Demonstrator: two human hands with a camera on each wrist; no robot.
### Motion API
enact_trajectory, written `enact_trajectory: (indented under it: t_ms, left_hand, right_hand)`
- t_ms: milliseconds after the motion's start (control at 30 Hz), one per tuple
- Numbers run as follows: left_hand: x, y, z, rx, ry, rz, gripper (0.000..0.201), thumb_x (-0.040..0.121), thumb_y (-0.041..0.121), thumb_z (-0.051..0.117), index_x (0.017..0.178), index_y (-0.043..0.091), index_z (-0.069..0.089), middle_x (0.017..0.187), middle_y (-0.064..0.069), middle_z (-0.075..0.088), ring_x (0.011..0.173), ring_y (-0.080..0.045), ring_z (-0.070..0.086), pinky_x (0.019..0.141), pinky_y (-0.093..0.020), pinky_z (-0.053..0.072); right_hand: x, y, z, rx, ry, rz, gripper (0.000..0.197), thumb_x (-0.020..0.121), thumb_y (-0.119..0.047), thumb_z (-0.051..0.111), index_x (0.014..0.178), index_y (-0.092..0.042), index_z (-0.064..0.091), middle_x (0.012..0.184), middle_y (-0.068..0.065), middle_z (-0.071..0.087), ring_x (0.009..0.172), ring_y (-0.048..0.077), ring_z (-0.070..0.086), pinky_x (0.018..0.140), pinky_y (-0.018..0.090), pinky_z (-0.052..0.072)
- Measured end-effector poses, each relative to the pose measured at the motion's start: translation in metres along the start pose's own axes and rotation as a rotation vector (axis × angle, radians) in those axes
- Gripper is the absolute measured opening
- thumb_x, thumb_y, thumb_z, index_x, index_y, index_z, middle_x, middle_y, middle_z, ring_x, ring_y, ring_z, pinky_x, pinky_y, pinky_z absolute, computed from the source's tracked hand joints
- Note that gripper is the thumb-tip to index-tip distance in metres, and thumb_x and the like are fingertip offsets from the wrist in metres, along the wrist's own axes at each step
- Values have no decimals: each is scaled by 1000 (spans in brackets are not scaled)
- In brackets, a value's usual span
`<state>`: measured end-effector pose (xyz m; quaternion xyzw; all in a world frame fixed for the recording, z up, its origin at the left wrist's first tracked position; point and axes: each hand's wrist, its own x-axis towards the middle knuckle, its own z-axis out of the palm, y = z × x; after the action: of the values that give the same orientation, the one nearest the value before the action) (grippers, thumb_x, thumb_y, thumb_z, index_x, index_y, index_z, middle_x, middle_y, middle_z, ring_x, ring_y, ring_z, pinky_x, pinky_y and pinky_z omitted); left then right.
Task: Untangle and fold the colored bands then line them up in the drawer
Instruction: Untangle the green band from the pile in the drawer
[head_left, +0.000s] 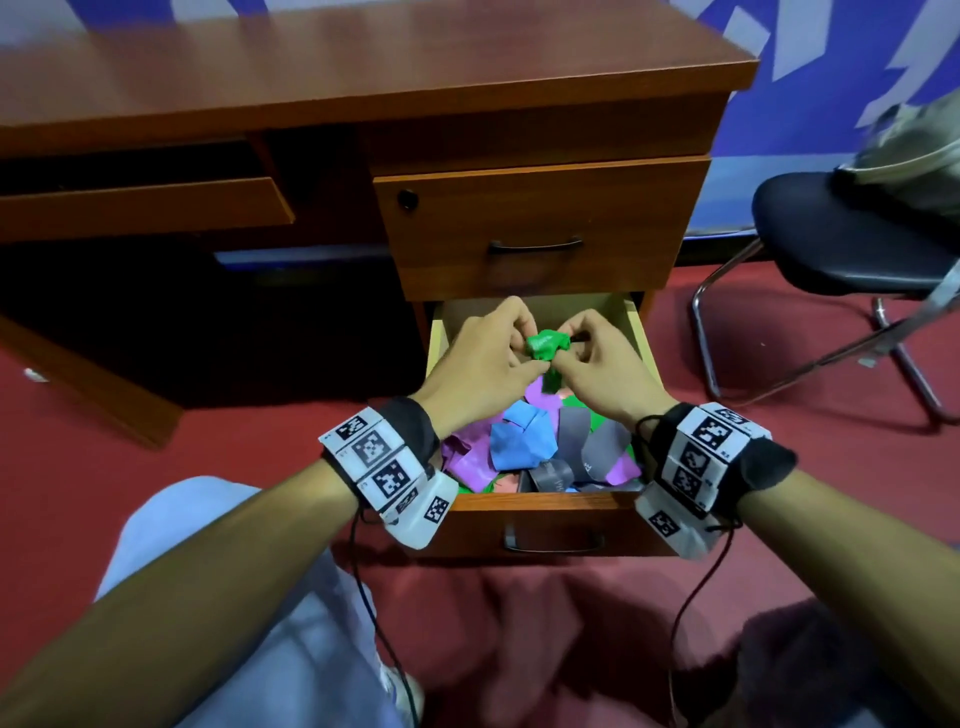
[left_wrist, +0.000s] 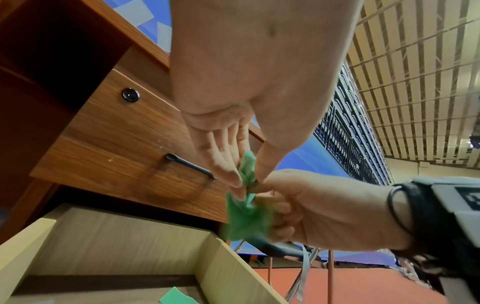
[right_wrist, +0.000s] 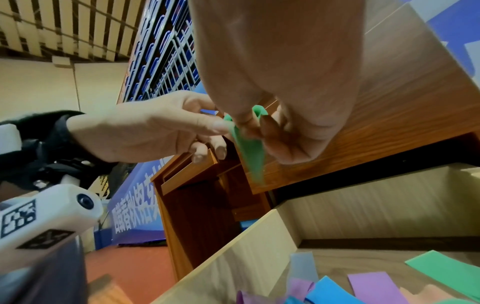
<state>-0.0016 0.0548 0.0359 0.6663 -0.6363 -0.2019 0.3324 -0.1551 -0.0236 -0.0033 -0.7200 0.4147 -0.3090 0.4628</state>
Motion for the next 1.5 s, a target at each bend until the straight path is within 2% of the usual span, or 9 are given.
enact_trajectory:
  t_ms: [233, 367, 500, 633, 767, 1100, 1200, 1333, 1500]
  left_hand:
    - [6, -7, -11, 16, 46, -18, 24, 86, -1, 60, 97, 19, 52, 81, -13, 68, 68, -30, 64, 53, -32, 46]
    - [5, -11, -2, 43, 72, -45, 20, 84, 9, 62, 93, 23, 49, 70, -4, 66, 60, -26, 62, 55, -50, 53]
    - [7, -10, -5, 82, 147, -59, 19, 82, 32, 68, 84, 25, 50, 56, 6, 64, 55, -14, 59, 61, -41, 55]
    - [6, -11, -6, 239, 129, -12, 18, 85, 34, 64, 87, 27, 48, 58, 7, 61, 59, -11, 56, 62, -36, 52]
    - [5, -11, -2, 199, 152, 49, 12, 94, 38, 61, 90, 29, 54, 65, 7, 60, 62, -11, 57, 60, -36, 54]
    - [14, -20, 2, 71, 268, -79, 10, 89, 24, 63, 82, 28, 70, 76, 13, 69, 66, -9, 60, 69, -31, 55]
    - [9, -14, 4, 61, 321, 85, 10, 90, 17, 65, 88, 23, 73, 84, 10, 70, 77, -9, 64, 73, -30, 53]
    - [-4, -10, 17, 183, 329, 379, 13, 88, 5, 70, 97, 10, 78, 98, 0, 74, 92, -17, 68, 83, -30, 54]
    - [3, -8, 18, -57, 244, 61, 3, 90, 13, 69, 90, 15, 72, 74, 6, 69, 61, -4, 60, 63, -21, 50]
  right_hand:
    - [0, -7, 6, 68, -129, -118, 24, 89, -12, 70, 84, -19, 47, 76, 0, 48, 68, 13, 45, 67, 28, 37]
    - [2, -5, 7, 56, -124, -119, 17, 87, -17, 68, 85, -21, 52, 92, -1, 53, 81, 10, 50, 78, 30, 39]
    - [4, -6, 3, 105, -128, -101, 11, 90, -14, 64, 87, -21, 57, 131, -1, 54, 117, 13, 56, 105, 37, 41]
    - [3, -4, 3, 160, -164, -88, 14, 94, -24, 63, 90, -25, 49, 85, -1, 61, 73, 18, 52, 70, 39, 43]
    - [3, -2, 2, 60, -99, -37, 22, 101, -38, 55, 92, -19, 49, 69, 3, 56, 56, 15, 51, 54, 31, 43]
    - [2, -10, 0, -2, -187, -215, 39, 96, -26, 67, 72, -5, 46, 51, 3, 40, 49, 17, 36, 51, 26, 31]
    - [5, -5, -1, -71, -29, -156, 36, 91, -29, 62, 68, -7, 46, 56, 13, 54, 51, 26, 58, 51, 34, 40]
    - [7, -3, -7, -155, 89, -51, 40, 86, -23, 67, 59, -10, 41, 50, 2, 45, 37, 0, 50, 43, 17, 32]
    - [6, 0, -9, -239, 60, -48, 40, 93, -23, 60, 59, -7, 45, 52, 9, 51, 37, 1, 48, 41, 14, 30]
